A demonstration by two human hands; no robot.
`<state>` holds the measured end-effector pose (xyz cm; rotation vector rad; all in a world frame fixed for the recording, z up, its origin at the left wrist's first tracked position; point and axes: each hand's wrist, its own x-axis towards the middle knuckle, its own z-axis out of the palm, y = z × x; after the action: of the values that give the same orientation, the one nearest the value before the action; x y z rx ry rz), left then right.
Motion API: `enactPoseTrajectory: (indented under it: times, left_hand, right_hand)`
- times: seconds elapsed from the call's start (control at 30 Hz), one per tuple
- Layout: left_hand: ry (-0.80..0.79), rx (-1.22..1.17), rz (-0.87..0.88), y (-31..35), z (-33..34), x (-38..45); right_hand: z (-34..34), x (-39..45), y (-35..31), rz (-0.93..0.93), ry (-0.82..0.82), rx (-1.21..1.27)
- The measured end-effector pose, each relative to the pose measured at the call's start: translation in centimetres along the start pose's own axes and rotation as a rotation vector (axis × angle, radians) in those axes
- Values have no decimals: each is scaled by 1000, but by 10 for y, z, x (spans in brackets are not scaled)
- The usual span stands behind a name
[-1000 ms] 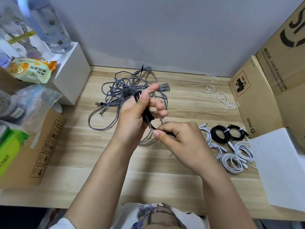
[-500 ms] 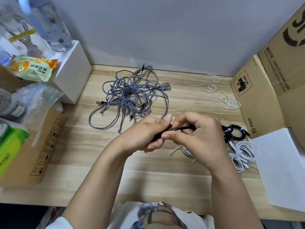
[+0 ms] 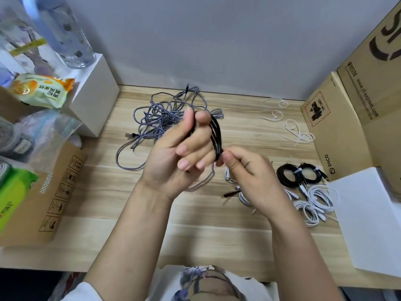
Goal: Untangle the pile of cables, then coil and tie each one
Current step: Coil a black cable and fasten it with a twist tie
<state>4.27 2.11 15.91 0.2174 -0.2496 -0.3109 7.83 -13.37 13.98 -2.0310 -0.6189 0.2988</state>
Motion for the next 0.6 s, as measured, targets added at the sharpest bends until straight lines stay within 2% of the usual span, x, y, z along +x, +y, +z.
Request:
enactPoseTrajectory:
  times: [0.07, 0.13, 0.2, 0.3, 0.5, 0.6]
  left_hand:
    - [206, 116, 143, -1, 4, 8]
    - [475, 395, 267, -5, 3, 14]
    - [618, 679, 320, -11, -2, 15]
    - [662, 924, 249, -16, -10, 11]
    - [640, 1115, -10, -11, -11, 1]
    - [647, 1228, -135, -10, -8, -2]
  right_hand:
    - [4, -3, -1, 18, -65, -47]
    - [9, -6, -5, -2, -115, -149]
    - [11, -8, -10, -30, -147, -291]
    - [7, -10, -12, -61, -126, -294]
    - [4, -13, -11, -140, -73, -233]
    - [3, -12, -16, -160, 4, -160]
